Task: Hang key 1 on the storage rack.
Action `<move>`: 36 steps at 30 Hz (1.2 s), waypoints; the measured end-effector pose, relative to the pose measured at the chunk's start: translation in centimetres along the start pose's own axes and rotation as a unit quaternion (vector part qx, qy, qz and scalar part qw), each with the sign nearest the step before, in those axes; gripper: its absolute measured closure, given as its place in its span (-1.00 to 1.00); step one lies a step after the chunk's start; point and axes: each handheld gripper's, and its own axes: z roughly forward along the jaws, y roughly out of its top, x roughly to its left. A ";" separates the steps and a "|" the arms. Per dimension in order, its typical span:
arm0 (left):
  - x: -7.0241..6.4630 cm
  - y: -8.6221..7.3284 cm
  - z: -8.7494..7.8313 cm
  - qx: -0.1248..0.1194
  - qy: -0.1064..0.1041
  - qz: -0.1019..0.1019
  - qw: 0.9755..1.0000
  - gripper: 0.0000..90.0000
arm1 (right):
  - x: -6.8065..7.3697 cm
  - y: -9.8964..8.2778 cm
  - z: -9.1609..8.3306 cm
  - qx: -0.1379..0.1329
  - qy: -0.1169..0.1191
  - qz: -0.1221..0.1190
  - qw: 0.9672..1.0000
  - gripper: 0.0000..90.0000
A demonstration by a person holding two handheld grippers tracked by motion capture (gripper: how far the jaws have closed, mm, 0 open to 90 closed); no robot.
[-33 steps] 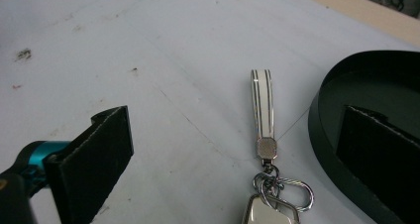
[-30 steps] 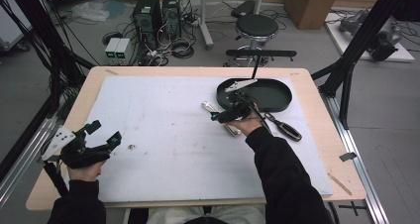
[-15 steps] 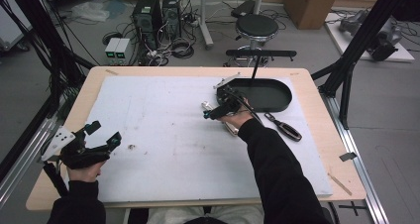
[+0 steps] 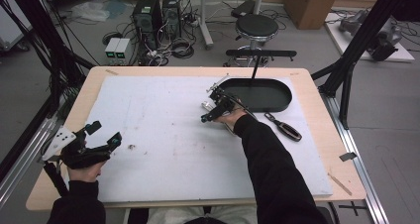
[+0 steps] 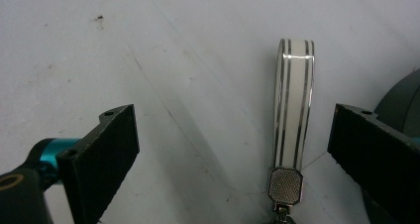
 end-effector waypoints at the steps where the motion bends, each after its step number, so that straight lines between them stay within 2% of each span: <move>1: 0.0 0.0 0.0 0.000 0.000 0.000 1.000 -0.84 | -0.1 0.0 0.2 0.001 0.003 0.000 1.000 -0.87; 8: 0.0 0.0 0.1 0.000 -0.002 -0.001 1.000 -0.84 | -0.4 0.0 1.5 0.013 0.006 0.007 1.000 -0.78; 10: 0.0 0.0 0.2 0.000 -0.002 -0.001 1.000 -0.84 | -0.5 0.0 1.8 0.022 0.004 0.009 1.000 -0.65; 12: 0.0 0.0 0.2 0.000 -0.003 -0.001 1.000 -0.83 | -0.5 0.4 1.8 0.033 -0.005 0.014 0.999 -0.57; 14: 0.0 0.0 0.2 0.000 -0.003 -0.001 1.000 -0.83 | -0.5 1.2 1.8 0.044 -0.026 0.003 0.999 -0.48; 15: 0.0 0.0 0.2 0.000 -0.003 0.000 1.000 -0.84 | -0.5 1.5 1.8 0.045 -0.028 0.006 0.999 -0.43; 16: 0.0 0.0 0.2 0.001 -0.003 0.000 1.000 -0.83 | -0.6 1.7 1.9 0.054 -0.026 0.013 0.998 -0.42; 18: 0.0 0.0 0.1 0.003 -0.002 0.001 1.000 -0.84 | -0.7 2.0 2.2 0.080 -0.039 0.008 0.996 -0.37; 21: 0.0 0.0 0.1 0.002 -0.003 0.001 1.000 -0.84 | -0.9 2.3 2.2 0.084 -0.036 0.024 0.995 -0.29; 26: 0.0 0.0 -0.1 0.002 -0.002 0.001 1.000 -0.83 | -1.2 2.3 2.0 0.081 -0.035 0.037 0.995 -0.12; 31: 0.0 0.0 0.0 0.003 -0.003 0.002 1.000 -0.83 | -1.3 2.3 1.9 0.083 -0.054 0.033 0.995 0.13; 33: 0.0 0.0 0.0 0.002 -0.003 0.002 1.000 -0.83 | -1.1 2.4 1.9 0.087 -0.066 0.024 0.994 0.20; 36: 0.0 0.0 0.1 0.002 -0.003 0.001 1.000 -0.83 | -0.6 2.5 1.9 0.091 -0.069 0.015 0.993 0.34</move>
